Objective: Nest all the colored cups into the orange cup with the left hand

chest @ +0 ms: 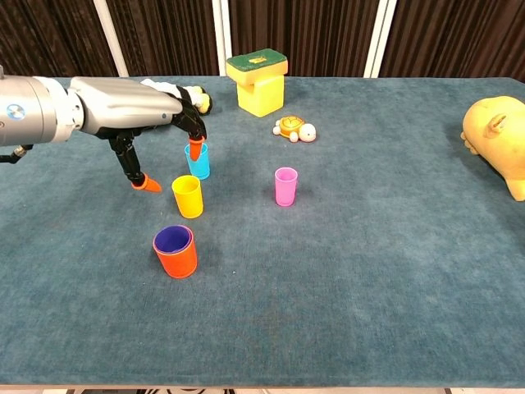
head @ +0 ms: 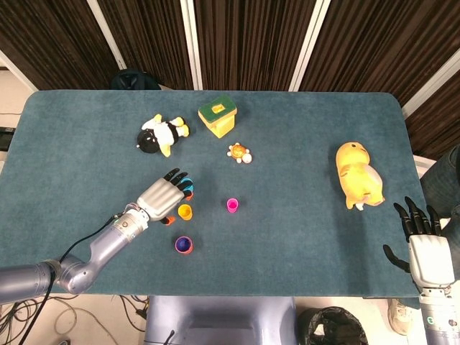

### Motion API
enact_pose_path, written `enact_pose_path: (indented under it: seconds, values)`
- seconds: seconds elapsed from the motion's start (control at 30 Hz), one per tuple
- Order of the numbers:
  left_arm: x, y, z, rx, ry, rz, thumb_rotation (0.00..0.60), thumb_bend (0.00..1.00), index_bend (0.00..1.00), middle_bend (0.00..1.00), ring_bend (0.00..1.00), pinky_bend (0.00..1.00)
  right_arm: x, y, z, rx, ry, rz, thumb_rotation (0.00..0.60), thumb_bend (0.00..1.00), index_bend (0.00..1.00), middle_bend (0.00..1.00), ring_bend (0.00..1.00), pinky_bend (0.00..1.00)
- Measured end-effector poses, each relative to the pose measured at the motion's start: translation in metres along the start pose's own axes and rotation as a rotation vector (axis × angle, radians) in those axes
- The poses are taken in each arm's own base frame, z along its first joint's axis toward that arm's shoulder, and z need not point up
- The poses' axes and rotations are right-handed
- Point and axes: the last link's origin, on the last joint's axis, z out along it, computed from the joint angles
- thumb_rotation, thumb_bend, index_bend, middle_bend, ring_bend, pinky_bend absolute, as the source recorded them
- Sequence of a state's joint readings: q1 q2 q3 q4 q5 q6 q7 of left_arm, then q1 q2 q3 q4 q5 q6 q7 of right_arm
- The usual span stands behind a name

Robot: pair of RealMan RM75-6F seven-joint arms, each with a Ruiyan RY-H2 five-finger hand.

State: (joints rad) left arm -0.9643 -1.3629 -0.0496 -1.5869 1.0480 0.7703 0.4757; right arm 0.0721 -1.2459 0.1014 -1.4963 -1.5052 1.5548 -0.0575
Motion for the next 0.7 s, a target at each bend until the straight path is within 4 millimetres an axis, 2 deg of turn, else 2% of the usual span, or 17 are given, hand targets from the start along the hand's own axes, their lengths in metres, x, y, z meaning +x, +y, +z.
enact_pose_path:
  seconds: [0.4, 0.7]
  values:
    - [-0.01, 0.005, 0.008, -0.009, -0.001, 0.022, 0.6, 0.23, 0.4, 0.17, 0.0, 0.0, 0.0, 0.001, 0.0, -0.009, 0.0, 0.005, 0.6, 0.31, 0.12, 0.04, 0.15, 0.0]
    - [-0.013, 0.009, 0.015, -0.012, 0.018, 0.029, 0.6, 0.23, 0.35, 0.17, 0.0, 0.0, 0.0, 0.002, 0.001, -0.012, -0.001, 0.008, 0.6, 0.31, 0.12, 0.04, 0.15, 0.0]
